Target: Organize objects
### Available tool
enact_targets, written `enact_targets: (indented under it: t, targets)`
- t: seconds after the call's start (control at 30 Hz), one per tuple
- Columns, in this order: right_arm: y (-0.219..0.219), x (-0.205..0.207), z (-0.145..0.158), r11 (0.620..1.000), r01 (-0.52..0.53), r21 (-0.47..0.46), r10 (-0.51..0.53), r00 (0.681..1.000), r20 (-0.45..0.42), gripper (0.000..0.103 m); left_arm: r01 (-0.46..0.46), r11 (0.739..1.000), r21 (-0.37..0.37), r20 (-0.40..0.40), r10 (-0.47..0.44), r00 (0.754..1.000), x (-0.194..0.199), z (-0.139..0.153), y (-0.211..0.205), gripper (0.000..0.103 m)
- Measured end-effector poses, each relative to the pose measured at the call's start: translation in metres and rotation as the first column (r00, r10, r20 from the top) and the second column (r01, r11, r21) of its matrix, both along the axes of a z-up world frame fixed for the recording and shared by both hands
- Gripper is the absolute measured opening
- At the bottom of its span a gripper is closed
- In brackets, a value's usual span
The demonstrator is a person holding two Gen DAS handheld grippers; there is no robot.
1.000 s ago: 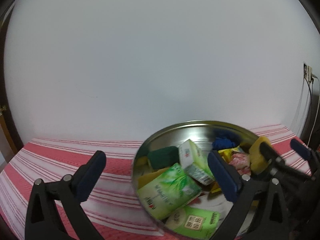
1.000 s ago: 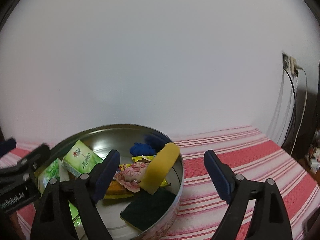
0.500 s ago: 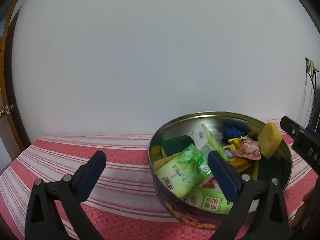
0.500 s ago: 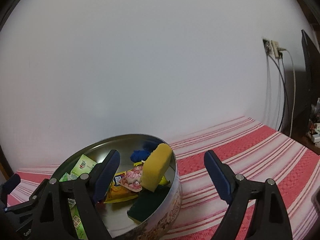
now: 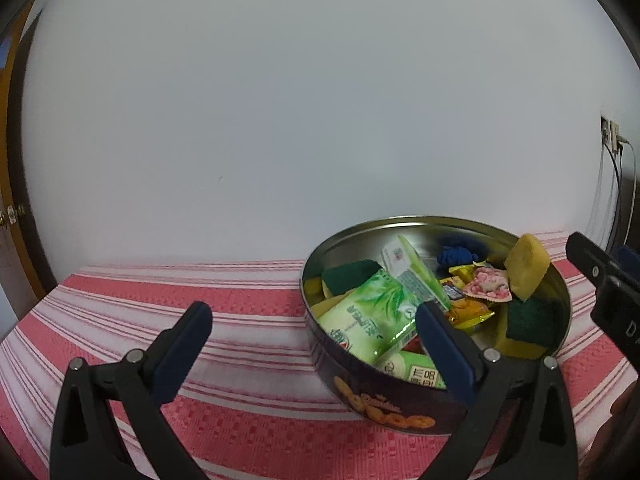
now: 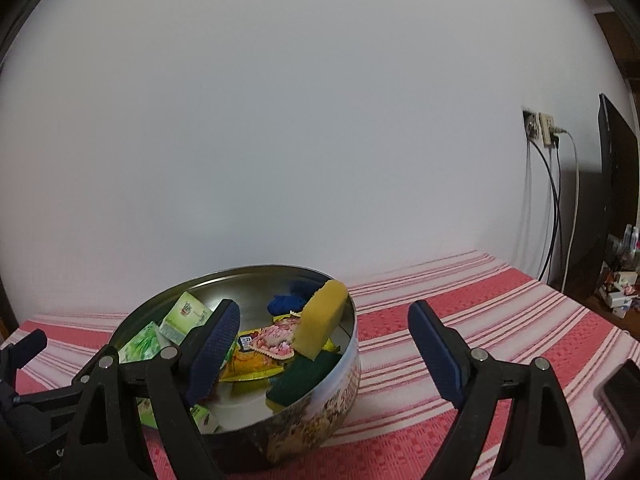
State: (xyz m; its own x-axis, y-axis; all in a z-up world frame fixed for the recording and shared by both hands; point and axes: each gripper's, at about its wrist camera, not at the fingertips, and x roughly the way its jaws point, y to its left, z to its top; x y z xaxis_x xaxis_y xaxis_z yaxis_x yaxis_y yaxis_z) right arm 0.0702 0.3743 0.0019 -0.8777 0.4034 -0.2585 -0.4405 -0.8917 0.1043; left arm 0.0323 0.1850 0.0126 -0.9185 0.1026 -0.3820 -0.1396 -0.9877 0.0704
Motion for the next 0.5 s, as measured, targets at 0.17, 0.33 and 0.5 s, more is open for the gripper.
enact_targets:
  t: [0.17, 0.33, 0.5]
  targets:
    - [-0.020, 0.015, 0.004, 1.000, 0.004, 0.023, -0.004, 1.000, -0.006, 0.088, 0.003, 1.000, 0.015, 0.001, -0.003, 1.000, 0.009, -0.001, -0.007, 0.103]
    - [-0.028, 0.025, 0.003, 0.999, 0.008, 0.035, -0.008, 1.000, -0.006, 0.088, 0.009, 1.000, 0.027, -0.003, -0.009, 1.000, 0.015, -0.002, -0.012, 0.103]
    - [-0.035, 0.031, 0.003, 0.999, 0.012, 0.042, -0.011, 1.000, -0.015, 0.088, 0.007, 0.999, 0.041, 0.000, -0.007, 1.000, 0.018, -0.004, -0.017, 0.103]
